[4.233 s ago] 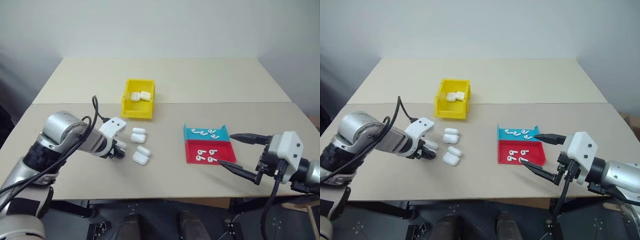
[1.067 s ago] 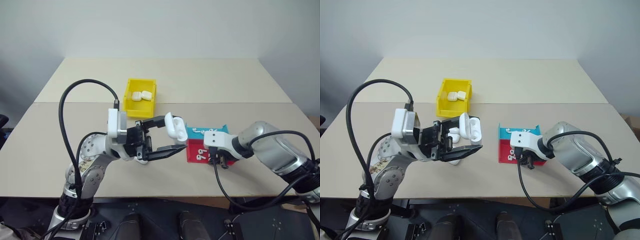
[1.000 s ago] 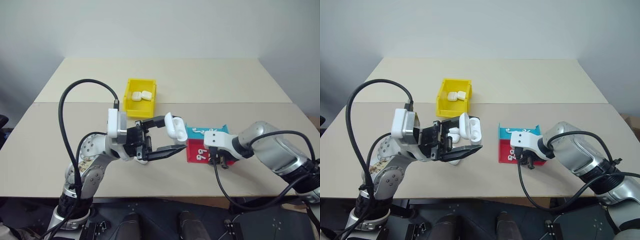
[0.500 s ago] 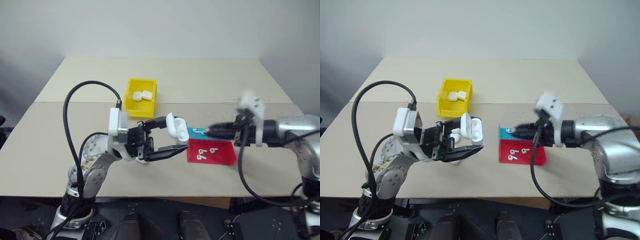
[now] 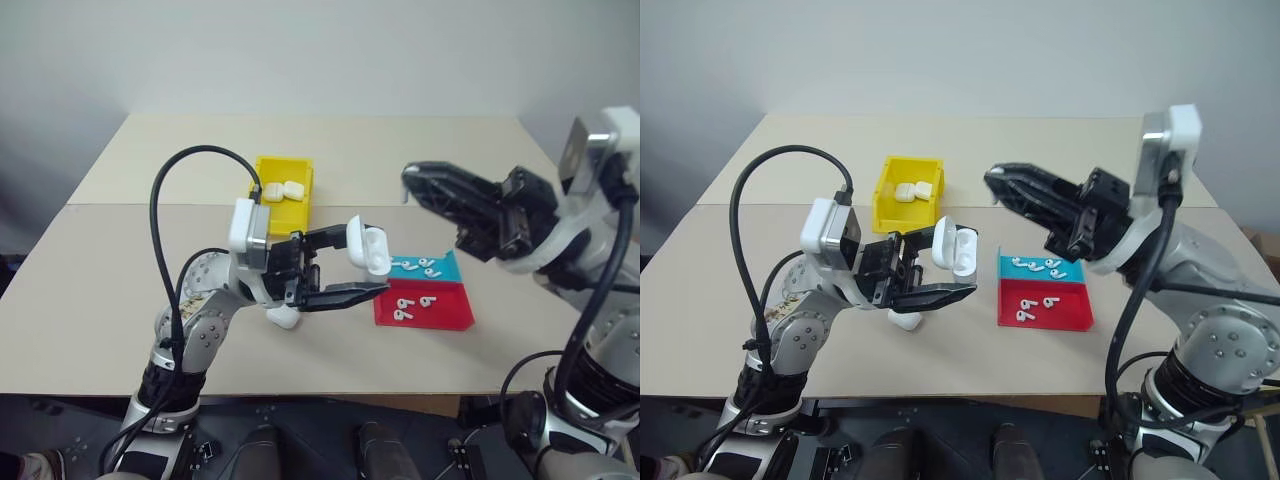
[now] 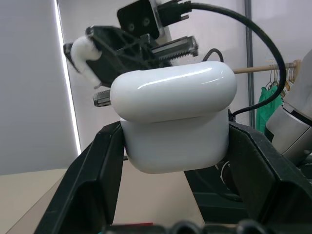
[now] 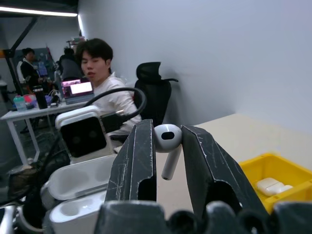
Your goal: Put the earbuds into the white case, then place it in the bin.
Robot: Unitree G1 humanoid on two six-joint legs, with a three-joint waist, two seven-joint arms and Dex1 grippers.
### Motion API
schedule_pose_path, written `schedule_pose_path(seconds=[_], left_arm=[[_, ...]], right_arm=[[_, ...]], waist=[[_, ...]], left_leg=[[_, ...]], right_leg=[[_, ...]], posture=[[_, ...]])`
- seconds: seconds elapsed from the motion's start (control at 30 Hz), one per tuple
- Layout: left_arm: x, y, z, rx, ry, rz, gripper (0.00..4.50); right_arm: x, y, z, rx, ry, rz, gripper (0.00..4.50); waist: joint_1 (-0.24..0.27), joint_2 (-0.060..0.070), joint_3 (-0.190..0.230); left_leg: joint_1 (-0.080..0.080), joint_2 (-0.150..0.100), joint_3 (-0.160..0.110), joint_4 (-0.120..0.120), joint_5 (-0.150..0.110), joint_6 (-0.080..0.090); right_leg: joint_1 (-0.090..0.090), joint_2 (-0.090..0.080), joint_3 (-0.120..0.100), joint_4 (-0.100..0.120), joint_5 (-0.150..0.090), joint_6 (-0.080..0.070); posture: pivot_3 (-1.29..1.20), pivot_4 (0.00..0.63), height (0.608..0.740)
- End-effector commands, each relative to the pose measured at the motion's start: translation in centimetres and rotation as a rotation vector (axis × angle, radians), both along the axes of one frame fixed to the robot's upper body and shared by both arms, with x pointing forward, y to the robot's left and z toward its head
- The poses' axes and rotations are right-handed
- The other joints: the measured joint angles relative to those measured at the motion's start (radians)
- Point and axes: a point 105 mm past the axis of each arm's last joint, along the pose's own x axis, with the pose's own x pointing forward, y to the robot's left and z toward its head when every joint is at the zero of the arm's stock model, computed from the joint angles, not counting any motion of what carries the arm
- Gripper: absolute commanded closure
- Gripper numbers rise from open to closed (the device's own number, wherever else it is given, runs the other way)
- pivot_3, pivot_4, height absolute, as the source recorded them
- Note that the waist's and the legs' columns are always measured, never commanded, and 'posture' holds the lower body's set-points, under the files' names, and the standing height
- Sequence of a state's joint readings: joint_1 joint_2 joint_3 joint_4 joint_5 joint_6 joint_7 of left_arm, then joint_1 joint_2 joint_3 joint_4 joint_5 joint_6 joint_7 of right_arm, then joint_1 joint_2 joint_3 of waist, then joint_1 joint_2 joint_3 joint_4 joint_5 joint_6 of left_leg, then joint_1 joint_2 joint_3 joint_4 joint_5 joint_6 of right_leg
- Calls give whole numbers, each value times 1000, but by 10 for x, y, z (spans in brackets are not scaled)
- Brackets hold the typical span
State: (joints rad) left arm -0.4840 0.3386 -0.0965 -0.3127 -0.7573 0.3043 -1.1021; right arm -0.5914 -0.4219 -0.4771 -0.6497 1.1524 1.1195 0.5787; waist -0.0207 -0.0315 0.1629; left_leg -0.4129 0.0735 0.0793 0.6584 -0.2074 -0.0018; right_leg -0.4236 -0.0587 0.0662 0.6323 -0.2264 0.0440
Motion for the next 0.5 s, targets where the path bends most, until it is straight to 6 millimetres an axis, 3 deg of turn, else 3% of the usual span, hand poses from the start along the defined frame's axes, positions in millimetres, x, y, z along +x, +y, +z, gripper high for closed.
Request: schedule_pose_path(seconds=[0.03, 0.2, 0.5], left_arm=[[-4, -1, 10, -21, -53, -11, 1414], [-4, -2, 10, -21, -55, -7, 1414], [-5, -2, 9, -13, -53, -13, 1414]], right_arm=[[-11, 5, 1, -2, -32, 23, 3879], [-13, 9, -6, -30, -18, 25, 3879], [-15, 8, 2, 9, -54, 24, 3879]], waist=[[0, 0, 0], [1, 0, 0], [1, 0, 0]], left_leg=[[-1, 0, 0, 0, 0, 0], [-2, 0, -1, 0, 0, 0], [-2, 0, -1, 0, 0, 0]], right_leg=[[0, 0, 0, -1, 0, 0], [0, 0, -1, -3, 1, 1], [0, 0, -1, -3, 0, 2]], posture=[[0, 150, 740], [0, 150, 740], [0, 150, 740]])
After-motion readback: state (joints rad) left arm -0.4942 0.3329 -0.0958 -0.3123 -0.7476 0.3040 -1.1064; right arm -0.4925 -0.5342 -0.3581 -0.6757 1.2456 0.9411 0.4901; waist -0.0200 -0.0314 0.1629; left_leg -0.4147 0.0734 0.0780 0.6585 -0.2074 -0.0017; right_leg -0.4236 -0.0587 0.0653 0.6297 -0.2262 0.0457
